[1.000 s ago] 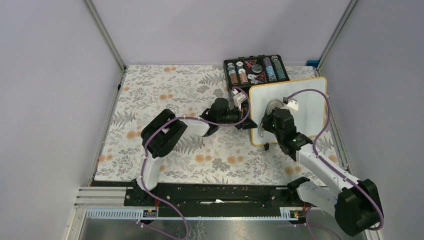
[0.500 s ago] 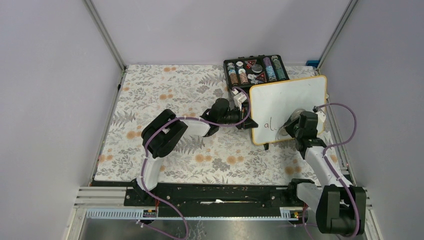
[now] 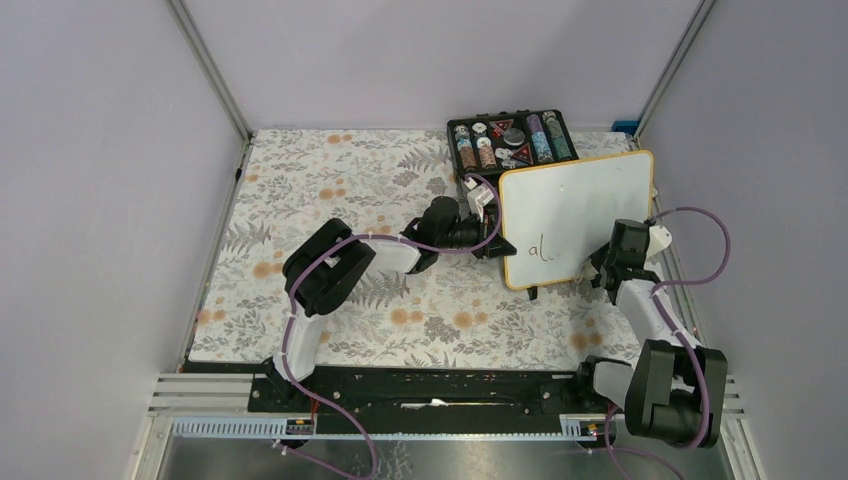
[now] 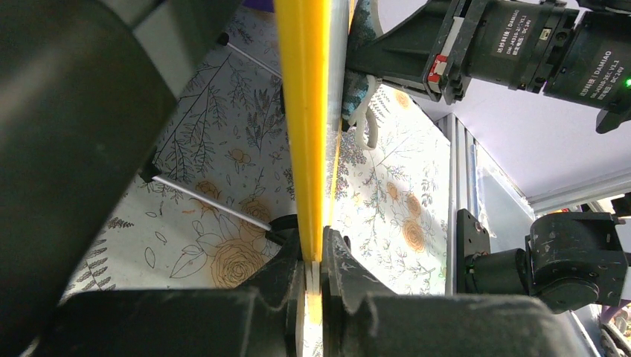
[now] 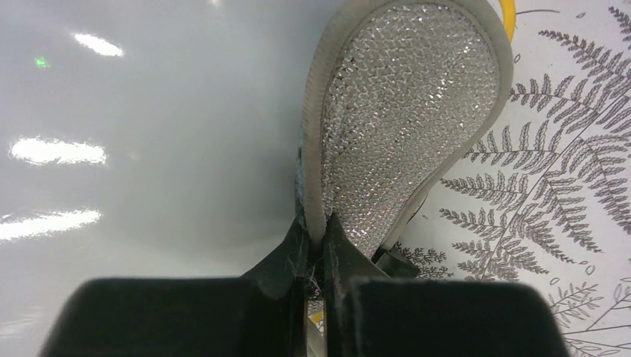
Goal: Erase the whiteboard
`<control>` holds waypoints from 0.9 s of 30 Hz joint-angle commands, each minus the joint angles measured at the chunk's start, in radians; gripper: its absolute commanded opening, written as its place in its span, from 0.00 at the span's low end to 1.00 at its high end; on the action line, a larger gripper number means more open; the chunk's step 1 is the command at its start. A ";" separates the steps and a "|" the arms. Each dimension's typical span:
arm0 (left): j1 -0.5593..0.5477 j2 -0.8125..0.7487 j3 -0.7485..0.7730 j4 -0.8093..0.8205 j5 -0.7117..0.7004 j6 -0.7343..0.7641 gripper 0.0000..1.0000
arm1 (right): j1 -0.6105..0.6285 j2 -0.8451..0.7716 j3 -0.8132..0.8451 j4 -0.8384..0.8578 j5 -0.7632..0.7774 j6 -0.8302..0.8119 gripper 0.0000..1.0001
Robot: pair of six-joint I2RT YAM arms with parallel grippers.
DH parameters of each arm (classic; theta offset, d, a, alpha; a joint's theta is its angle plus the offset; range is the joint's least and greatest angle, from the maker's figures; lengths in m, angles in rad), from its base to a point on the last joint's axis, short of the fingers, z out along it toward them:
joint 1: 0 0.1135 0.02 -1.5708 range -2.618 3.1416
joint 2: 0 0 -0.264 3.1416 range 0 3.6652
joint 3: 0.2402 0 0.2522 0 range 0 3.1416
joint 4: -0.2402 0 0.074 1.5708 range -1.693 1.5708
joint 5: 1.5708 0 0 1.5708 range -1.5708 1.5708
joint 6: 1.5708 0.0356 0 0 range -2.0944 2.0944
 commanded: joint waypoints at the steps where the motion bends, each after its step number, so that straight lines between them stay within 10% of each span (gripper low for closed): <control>1: 0.053 0.086 0.006 -0.244 -0.124 -0.040 0.00 | 0.103 0.064 0.054 0.026 -0.078 -0.072 0.00; 12: 0.053 0.088 0.006 -0.248 -0.129 -0.039 0.00 | 0.607 0.022 0.168 -0.040 0.007 0.098 0.00; 27: 0.052 0.088 0.007 -0.248 -0.128 -0.039 0.00 | 0.666 0.035 0.338 0.072 0.082 0.061 0.00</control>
